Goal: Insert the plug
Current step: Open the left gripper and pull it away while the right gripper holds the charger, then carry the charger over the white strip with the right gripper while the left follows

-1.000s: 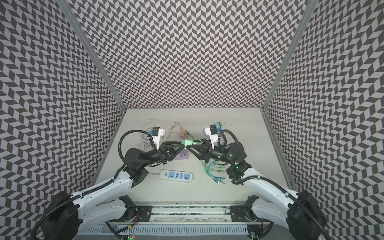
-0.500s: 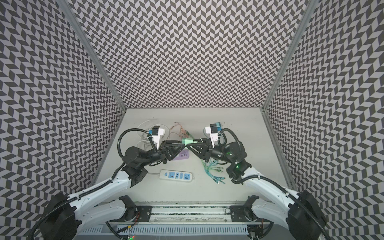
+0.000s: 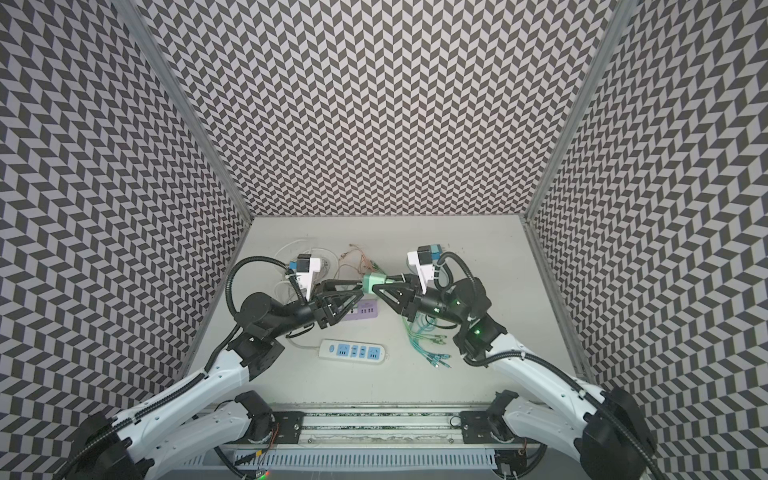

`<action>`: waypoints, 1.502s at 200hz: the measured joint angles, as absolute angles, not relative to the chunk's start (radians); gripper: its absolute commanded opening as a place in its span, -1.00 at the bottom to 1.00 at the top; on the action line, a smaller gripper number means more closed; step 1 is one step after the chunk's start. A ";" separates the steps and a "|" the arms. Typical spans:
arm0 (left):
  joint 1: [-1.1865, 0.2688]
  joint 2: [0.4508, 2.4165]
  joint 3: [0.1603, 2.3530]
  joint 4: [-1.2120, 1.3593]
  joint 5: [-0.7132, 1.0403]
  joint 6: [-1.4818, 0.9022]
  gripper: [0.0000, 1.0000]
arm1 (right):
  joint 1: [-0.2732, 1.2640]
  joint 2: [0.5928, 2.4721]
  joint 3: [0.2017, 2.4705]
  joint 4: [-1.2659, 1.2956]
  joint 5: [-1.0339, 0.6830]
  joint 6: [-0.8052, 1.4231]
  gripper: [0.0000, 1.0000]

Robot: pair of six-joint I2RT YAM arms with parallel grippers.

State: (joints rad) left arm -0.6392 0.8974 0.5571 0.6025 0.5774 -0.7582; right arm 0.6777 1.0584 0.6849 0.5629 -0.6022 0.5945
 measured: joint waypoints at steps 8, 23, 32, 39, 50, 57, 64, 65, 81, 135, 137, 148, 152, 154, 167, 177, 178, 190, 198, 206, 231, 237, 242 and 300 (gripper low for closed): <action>-0.635 0.874 0.556 0.578 0.570 -0.752 0.23 | 0.678 1.058 0.702 0.522 -0.594 0.572 -0.71; -0.631 0.822 0.553 0.506 0.544 -0.734 0.27 | 0.677 1.059 0.737 0.438 -0.575 0.519 -0.71; -0.627 0.791 0.552 0.454 0.520 -0.721 0.27 | 0.677 1.061 0.765 0.377 -0.561 0.483 -0.71; -0.625 0.767 0.552 0.405 0.497 -0.710 0.27 | 0.677 1.063 0.788 0.333 -0.548 0.454 -0.71; -0.617 0.736 0.552 0.329 0.460 -0.696 0.28 | 0.677 1.071 0.825 0.265 -0.529 0.410 -0.71; -0.611 0.720 0.551 0.283 0.438 -0.689 0.28 | 0.677 1.079 0.849 0.225 -0.518 0.383 -0.71; -0.602 0.705 0.549 0.236 0.416 -0.685 0.28 | 0.677 1.089 0.871 0.186 -0.506 0.358 -0.71; -0.601 0.703 0.548 0.232 0.413 -0.685 0.28 | 0.677 1.090 0.876 0.179 -0.502 0.352 -0.71; -0.582 0.666 0.529 0.140 0.369 -0.678 0.29 | 0.677 1.118 0.924 0.091 -0.479 0.292 -0.71; -0.555 0.551 0.426 -0.058 0.248 -0.698 0.31 | 0.677 1.196 1.027 -0.145 -0.406 0.141 -0.71; -0.555 0.548 0.421 -0.064 0.244 -0.698 0.31 | 0.677 1.198 1.031 -0.152 -0.402 0.137 -0.71; -0.553 0.531 0.402 -0.089 0.225 -0.705 0.31 | 0.677 1.211 1.052 -0.187 -0.383 0.117 -0.71; -0.553 0.525 0.394 -0.097 0.219 -0.709 0.31 | 0.677 1.214 1.060 -0.197 -0.377 0.111 -0.71; -0.553 0.521 0.390 -0.100 0.216 -0.710 0.31 | 0.677 1.217 1.064 -0.204 -0.373 0.109 -0.71; -0.549 0.503 0.367 -0.121 0.202 -0.722 0.31 | 0.677 1.231 1.092 -0.234 -0.355 0.092 -0.71; -0.549 0.482 0.351 -0.139 0.191 -0.730 0.31 | 0.677 1.241 1.118 -0.257 -0.345 0.083 -0.71; -0.549 0.482 0.350 -0.140 0.189 -0.731 0.32 | 0.677 1.242 1.119 -0.259 -0.344 0.082 -0.70; -0.547 0.457 0.335 -0.157 0.176 -0.739 0.31 | 0.677 1.253 1.155 -0.282 -0.335 0.070 -0.71; -0.546 0.444 0.328 -0.167 0.168 -0.746 0.31 | 0.677 1.262 1.182 -0.297 -0.331 0.064 -0.70; -0.543 0.428 0.324 -0.177 0.160 -0.753 0.31 | 0.678 1.271 1.211 -0.313 -0.329 0.055 -0.70; -0.542 0.410 0.315 -0.203 0.136 -0.769 0.31 | 0.679 1.297 1.284 -0.348 -0.328 0.031 -0.70; -0.540 0.405 0.310 -0.207 0.131 -0.775 0.31 | 0.679 1.304 1.297 -0.358 -0.328 0.025 -0.71; -0.540 0.402 0.304 -0.209 0.125 -0.779 0.31 | 0.680 1.310 1.309 -0.366 -0.327 0.020 -0.70; -0.540 0.393 0.236 -0.221 0.101 -0.818 0.28 | 0.698 1.393 1.428 -0.462 -0.316 -0.025 -0.70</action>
